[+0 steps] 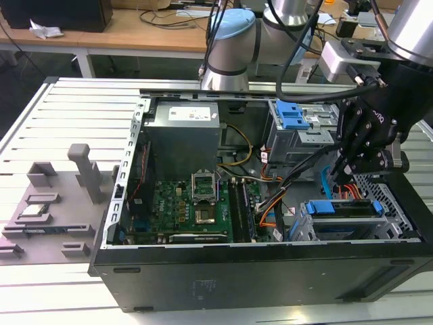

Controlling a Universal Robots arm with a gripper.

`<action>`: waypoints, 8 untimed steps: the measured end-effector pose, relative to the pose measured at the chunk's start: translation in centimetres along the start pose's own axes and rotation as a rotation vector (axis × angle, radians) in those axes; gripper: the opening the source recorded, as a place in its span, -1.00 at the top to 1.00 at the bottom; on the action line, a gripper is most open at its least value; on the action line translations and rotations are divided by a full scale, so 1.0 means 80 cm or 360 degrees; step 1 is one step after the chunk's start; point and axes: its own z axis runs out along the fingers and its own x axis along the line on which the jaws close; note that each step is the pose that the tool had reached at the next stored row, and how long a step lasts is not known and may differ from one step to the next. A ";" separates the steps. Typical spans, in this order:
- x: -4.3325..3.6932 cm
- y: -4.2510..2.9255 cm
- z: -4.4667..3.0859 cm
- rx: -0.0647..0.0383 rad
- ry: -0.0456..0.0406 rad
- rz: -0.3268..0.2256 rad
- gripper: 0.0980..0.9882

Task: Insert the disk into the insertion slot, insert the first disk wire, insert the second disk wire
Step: 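Insert the second disk wire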

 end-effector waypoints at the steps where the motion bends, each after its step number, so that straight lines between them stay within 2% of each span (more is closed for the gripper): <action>1: 0.000 0.0000 0.0000 0.0000 0.0000 0.0000 0.86; 5: 0.001 0.0000 0.0000 0.0000 0.0001 0.0000 0.86; 8: 0.011 -0.0004 0.0004 0.0000 0.0001 0.0000 0.86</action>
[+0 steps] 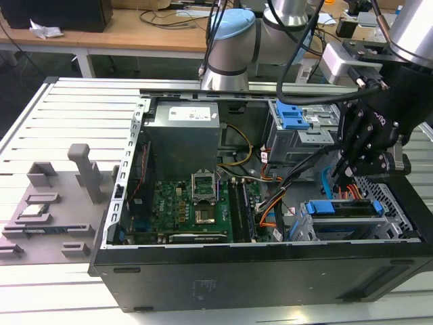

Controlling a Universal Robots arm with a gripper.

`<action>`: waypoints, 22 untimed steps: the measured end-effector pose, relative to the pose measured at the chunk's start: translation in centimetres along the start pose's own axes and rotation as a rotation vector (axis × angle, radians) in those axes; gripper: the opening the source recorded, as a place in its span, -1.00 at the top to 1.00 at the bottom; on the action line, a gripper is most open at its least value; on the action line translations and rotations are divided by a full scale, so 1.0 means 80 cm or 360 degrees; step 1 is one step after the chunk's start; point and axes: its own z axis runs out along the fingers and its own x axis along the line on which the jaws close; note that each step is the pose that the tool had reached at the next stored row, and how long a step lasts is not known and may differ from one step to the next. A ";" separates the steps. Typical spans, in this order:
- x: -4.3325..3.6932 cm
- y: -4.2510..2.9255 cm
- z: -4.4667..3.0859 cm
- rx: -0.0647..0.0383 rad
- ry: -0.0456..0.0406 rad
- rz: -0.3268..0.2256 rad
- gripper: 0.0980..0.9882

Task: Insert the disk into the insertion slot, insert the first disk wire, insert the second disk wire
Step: 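Insert the second disk wire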

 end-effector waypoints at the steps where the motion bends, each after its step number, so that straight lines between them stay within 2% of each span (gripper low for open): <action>1: 0.003 -0.0002 0.0005 0.0000 0.0000 0.0000 0.86; 4: 0.009 -0.0033 0.0063 -0.0001 0.0000 0.0000 0.86; 6: 0.009 -0.0100 0.0164 -0.0002 0.0000 -0.0001 0.86; 10: 0.009 -0.0173 0.0269 -0.0002 0.0000 -0.0001 0.86; 18: 0.009 -0.0199 0.0371 -0.0002 0.0001 -0.0001 0.86; 22: 0.009 -0.0199 0.0380 -0.0001 0.0006 0.0000 0.86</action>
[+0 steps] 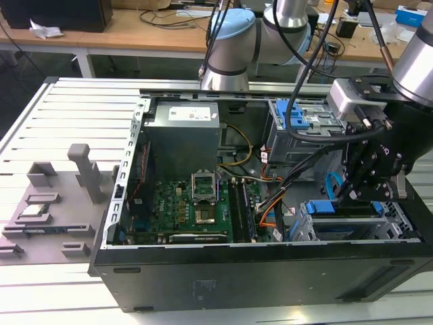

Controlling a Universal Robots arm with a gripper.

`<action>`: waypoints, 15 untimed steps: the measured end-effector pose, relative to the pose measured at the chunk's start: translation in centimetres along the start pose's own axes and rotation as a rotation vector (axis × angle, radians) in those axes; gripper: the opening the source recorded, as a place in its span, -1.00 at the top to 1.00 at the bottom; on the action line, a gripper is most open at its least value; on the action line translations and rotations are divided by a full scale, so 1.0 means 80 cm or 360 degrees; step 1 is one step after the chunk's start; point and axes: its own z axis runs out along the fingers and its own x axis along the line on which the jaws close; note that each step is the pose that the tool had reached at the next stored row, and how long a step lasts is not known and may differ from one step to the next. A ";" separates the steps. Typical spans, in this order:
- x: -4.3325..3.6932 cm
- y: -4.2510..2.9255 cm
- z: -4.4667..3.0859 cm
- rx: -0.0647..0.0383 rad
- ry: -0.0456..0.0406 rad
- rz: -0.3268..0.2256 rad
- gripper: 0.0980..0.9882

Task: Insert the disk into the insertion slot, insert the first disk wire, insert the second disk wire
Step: 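Insert the second disk wire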

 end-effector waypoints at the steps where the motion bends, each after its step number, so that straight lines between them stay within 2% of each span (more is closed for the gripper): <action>1: 0.000 0.0001 -0.0014 0.0000 0.0000 0.0000 0.86; 3: 0.000 0.0004 -0.0098 0.0000 0.0000 0.0000 0.86; 4: 0.000 0.0004 -0.0096 0.0000 -0.0006 0.0000 0.86; 7: 0.000 0.0004 -0.0098 0.0000 -0.0008 0.0000 0.86; 15: 0.000 0.0001 -0.0033 0.0000 -0.0008 0.0000 0.86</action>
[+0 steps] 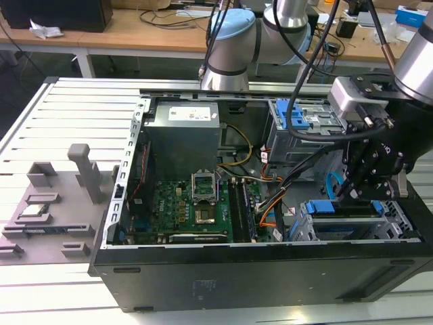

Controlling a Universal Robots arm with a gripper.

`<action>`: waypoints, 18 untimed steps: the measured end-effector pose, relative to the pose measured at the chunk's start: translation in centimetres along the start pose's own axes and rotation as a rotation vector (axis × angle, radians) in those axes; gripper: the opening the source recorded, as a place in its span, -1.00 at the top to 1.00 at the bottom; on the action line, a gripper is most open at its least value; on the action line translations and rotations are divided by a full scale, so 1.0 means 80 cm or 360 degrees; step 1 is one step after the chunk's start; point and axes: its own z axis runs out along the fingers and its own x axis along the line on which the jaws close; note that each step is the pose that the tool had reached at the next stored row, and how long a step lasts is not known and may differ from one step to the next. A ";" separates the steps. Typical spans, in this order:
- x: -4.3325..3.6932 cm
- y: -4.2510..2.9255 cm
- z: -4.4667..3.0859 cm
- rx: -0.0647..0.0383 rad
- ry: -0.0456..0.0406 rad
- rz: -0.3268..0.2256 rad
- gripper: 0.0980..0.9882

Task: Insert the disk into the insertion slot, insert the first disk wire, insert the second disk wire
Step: 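Insert the second disk wire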

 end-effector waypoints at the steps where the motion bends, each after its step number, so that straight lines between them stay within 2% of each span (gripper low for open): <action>1: 0.000 0.0000 0.0013 0.0000 0.0000 0.0000 0.86; 5: 0.000 -0.0002 0.0029 0.0000 -0.0001 0.0000 0.83; 6: 0.000 -0.0001 0.0030 0.0000 0.0000 0.0000 0.69; 7: 0.000 -0.0001 0.0008 0.0000 0.0000 0.0000 0.69; 10: -0.001 0.0007 -0.0127 0.0000 0.0000 0.0000 0.69; 14: -0.005 0.0012 -0.0203 0.0000 0.0000 0.0000 0.69; 15: -0.009 0.0016 -0.0254 0.0000 0.0000 0.0000 0.98; 16: -0.010 0.0021 -0.0353 0.0000 0.0000 0.0000 0.98; 18: -0.010 0.0024 -0.0398 0.0000 0.0000 0.0000 0.98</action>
